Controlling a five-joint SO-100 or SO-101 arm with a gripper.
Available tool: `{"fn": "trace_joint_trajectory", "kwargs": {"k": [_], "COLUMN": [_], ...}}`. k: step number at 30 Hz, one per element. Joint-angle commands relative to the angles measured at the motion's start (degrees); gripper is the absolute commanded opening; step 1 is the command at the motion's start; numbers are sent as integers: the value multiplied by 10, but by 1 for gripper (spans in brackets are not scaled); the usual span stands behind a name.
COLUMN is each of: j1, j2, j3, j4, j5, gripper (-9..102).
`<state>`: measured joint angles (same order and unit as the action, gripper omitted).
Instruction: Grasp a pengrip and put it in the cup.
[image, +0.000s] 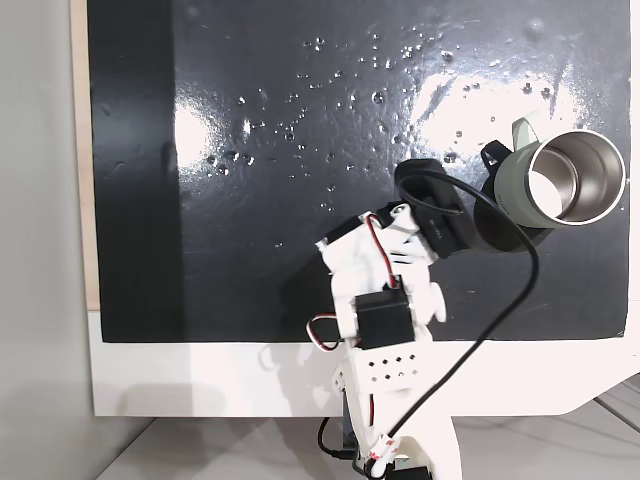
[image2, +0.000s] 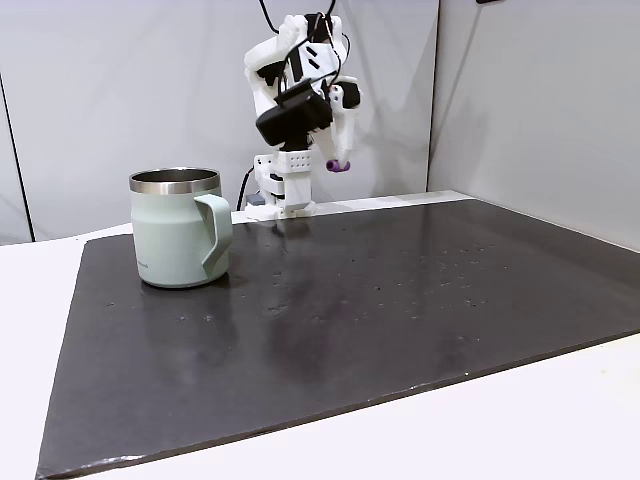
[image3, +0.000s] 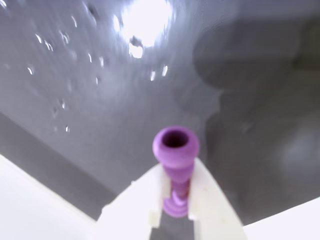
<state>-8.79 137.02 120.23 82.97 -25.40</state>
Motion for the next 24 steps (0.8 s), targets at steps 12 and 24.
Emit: {"fn": "trace_joint_trajectory", "kwargs": {"k": [12,24], "j1": [350,445], "j2": [-130,-236], "j3": [-250,-332], "j4": [25,-98], "j5": [-299,-343], "gripper": [0,0]}}
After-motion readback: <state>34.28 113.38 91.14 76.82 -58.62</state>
